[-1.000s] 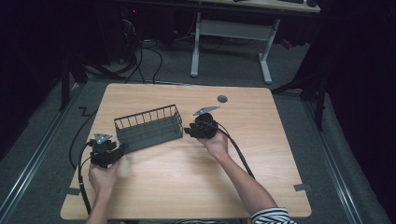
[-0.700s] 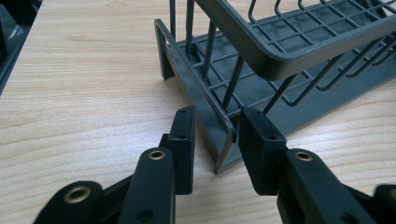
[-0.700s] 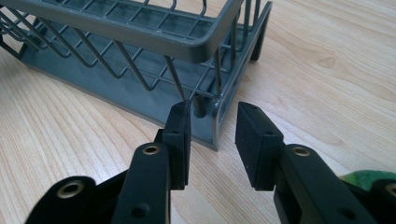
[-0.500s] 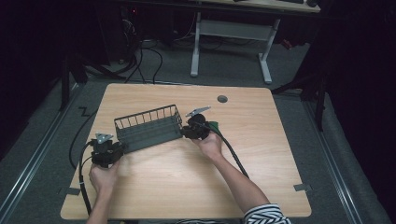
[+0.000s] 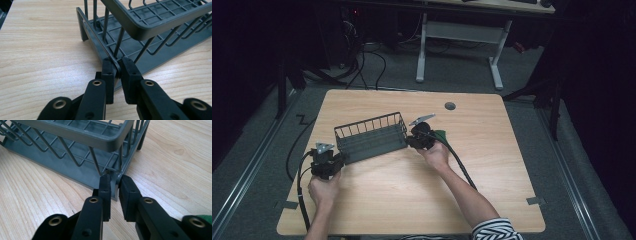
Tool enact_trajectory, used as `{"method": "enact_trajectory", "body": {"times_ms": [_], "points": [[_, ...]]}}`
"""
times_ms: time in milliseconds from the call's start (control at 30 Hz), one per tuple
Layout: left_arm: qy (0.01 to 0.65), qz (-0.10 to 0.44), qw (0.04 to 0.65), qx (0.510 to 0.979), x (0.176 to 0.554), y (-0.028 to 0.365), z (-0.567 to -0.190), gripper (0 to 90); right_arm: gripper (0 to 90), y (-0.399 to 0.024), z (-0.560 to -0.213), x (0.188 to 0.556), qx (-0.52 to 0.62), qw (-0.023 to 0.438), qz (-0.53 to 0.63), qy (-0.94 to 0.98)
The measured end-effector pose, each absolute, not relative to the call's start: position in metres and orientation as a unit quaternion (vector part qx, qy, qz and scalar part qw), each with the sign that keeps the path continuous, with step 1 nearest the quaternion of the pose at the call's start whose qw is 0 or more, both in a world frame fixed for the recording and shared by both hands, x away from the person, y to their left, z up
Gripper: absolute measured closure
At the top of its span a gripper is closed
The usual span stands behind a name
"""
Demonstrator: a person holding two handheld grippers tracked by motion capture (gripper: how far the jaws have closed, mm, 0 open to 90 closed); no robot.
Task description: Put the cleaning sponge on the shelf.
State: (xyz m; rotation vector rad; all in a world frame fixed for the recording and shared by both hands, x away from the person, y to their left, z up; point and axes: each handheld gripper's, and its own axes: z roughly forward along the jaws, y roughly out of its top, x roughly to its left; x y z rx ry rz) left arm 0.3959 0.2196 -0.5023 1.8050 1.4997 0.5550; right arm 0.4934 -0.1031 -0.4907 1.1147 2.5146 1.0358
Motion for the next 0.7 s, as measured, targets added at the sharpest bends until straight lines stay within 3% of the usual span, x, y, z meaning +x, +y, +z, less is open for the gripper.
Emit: {"method": "enact_trajectory", "body": {"times_ms": [700], "points": [[0.575,0.207,0.356,0.707,0.3938,0.2218,-0.5013,84.4,86.2,-0.1030,-0.4912,0.4930,0.373,0.105,0.339,0.858]]}}
